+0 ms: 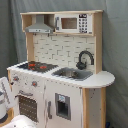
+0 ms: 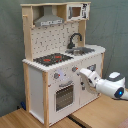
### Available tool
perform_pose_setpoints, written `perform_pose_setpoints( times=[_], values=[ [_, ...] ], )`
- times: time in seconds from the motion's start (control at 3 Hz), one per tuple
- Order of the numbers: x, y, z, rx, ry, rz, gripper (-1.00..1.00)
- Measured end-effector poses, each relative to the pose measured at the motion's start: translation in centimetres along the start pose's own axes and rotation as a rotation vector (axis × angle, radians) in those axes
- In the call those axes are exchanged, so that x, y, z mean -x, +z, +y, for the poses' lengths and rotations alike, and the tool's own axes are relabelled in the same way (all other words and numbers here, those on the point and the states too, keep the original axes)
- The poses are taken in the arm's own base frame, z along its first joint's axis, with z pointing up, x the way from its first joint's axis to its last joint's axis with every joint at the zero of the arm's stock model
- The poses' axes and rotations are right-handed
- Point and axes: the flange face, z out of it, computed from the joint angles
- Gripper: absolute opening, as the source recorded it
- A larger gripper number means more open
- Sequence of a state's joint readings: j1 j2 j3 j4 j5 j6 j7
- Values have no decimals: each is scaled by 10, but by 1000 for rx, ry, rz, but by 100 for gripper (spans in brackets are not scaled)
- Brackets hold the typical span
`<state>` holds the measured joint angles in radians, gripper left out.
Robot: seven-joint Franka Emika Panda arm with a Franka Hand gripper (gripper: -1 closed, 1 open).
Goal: Play with the kitchen
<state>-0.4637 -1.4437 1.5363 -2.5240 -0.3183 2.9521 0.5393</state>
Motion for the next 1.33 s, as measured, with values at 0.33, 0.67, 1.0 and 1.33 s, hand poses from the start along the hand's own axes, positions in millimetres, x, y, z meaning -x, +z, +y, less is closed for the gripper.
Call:
perform_pose_setpoints(
  times=[0.33, 0.67, 1.0, 1.33],
  values=[
    [-15, -14, 37, 29, -47, 30, 100],
    [-25, -26, 69, 55, -95, 47, 100],
    [-31, -34, 92, 76, -145, 51, 100],
    [-34, -42, 114, 95, -207, 50, 100]
  ],
)
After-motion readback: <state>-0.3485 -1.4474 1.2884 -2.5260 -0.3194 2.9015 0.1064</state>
